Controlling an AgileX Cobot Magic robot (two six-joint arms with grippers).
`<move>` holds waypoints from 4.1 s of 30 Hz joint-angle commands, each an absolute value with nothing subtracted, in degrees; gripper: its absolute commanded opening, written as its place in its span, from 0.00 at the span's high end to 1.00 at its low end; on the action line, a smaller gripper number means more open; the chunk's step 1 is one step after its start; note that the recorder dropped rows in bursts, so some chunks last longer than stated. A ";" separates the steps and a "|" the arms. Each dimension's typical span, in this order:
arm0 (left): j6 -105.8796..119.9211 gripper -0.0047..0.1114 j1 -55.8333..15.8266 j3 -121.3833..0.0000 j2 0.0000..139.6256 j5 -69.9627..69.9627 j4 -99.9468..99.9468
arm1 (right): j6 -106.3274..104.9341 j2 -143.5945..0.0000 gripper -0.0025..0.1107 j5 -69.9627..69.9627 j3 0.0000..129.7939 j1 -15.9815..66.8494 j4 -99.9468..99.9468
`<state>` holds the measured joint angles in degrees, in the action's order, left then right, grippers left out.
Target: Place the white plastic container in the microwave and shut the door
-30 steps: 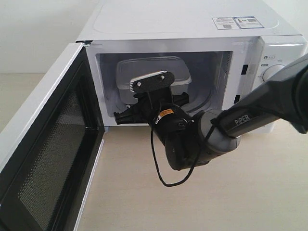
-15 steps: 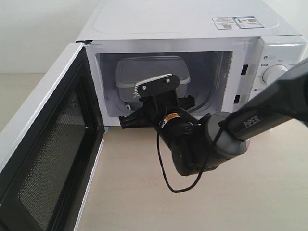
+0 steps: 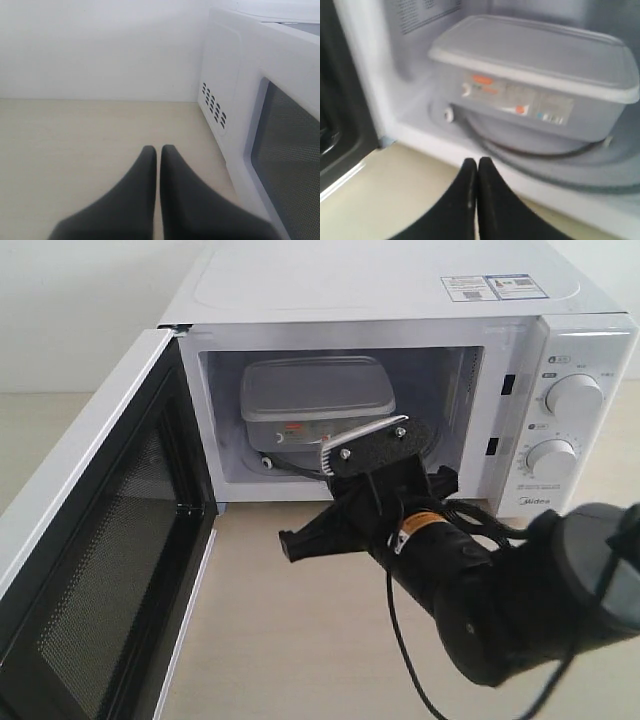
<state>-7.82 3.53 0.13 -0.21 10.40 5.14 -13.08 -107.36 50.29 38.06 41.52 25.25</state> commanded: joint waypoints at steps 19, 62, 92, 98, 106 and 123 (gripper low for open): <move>-7.96 0.93 3.33 0.00 0.00 10.14 5.13 | -8.55 -80.01 0.98 23.26 24.02 55.94 25.23; -7.96 0.93 3.44 0.00 0.00 10.14 5.13 | -7.97 -5.25 0.98 1.08 0.00 12.34 25.42; -7.96 0.93 3.44 0.00 0.00 10.27 5.13 | 5.96 0.00 0.98 -19.56 0.00 8.48 1.98; -7.96 0.93 3.44 0.00 0.00 10.27 5.13 | 7.20 0.00 0.98 -19.75 0.00 8.48 0.72; -7.96 0.93 3.44 0.00 0.00 10.27 5.13 | 7.18 0.00 0.98 -19.75 0.00 8.48 0.72; -7.33 0.93 3.44 0.00 0.00 10.27 5.41 | 7.18 0.00 0.98 -19.75 0.00 8.48 0.72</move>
